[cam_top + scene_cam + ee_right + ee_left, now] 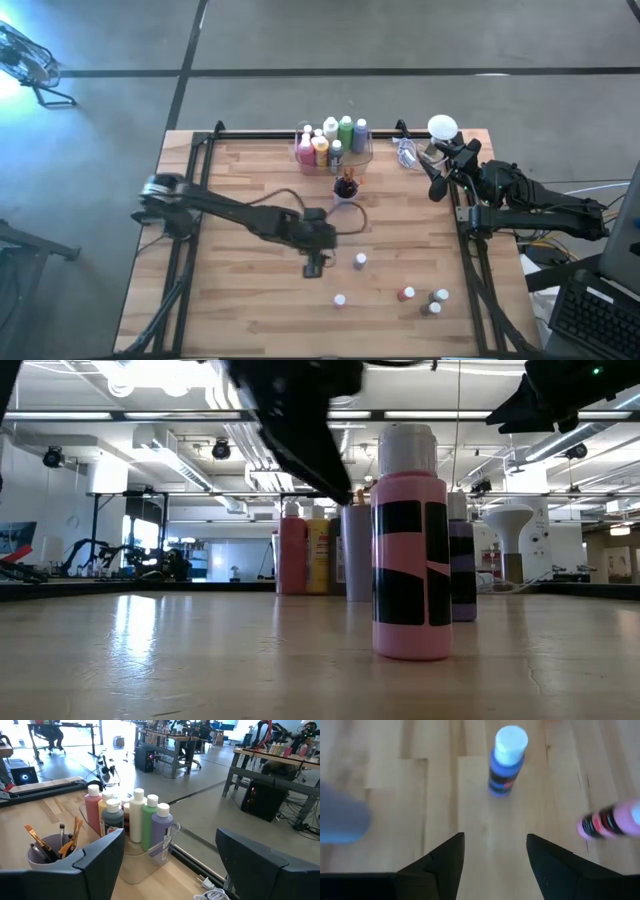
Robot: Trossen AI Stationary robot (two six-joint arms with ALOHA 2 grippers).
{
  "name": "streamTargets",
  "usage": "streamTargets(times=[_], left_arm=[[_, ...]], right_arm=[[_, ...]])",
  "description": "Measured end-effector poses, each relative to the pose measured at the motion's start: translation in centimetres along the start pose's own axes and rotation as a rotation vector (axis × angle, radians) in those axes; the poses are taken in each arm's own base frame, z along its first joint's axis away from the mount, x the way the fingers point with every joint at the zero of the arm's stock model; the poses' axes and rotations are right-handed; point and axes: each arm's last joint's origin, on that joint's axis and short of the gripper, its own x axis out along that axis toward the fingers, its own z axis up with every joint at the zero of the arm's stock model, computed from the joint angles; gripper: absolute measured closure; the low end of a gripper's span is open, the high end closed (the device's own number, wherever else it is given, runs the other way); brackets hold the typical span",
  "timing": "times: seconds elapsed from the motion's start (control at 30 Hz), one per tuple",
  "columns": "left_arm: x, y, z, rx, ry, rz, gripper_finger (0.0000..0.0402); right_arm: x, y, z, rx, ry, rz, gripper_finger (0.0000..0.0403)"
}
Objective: Pick & Place Paint Supplies
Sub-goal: Put the purple black paint bottle into the transparent bin
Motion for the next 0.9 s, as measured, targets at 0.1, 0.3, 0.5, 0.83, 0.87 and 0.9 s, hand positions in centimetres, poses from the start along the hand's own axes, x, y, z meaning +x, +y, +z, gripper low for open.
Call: streamTargets(times=[0.1,0.3,0.5,0.83,0.87,0.9], left_arm=[[-2.9,0.5,-1.8,-0.025,-0.07,0.016,0.0183],[-9.7,1.9,-5.7,-0.088,-0.309,0.04,0.0183],[-14.5,3.2,-10.4,-0.139,-0.512,0.099,0.0183],[-15.6,4.3,-17.9,-0.206,-0.616,0.064,0.0184],[-15.5,4.4,-18.5,-0.204,-0.623,0.065,0.0184],[-15.4,4.4,-18.9,-0.188,-0.631,0.074,0.0183]], right_arm=[[0.0,0.0,0.0,0.0,0.0,0.0,0.0106],[0.0,0.0,0.0,-0.001,0.0,0.0,0.0121],[0.0,0.0,0.0,-0.001,0.001,0.0,0.0136],[0.0,0.0,0.0,0.005,-0.002,0.001,0.0163],[0.0,0.0,0.0,0.009,-0.003,0.003,0.0165],[0.0,0.0,0.1,0.02,-0.003,0.008,0.0168]])
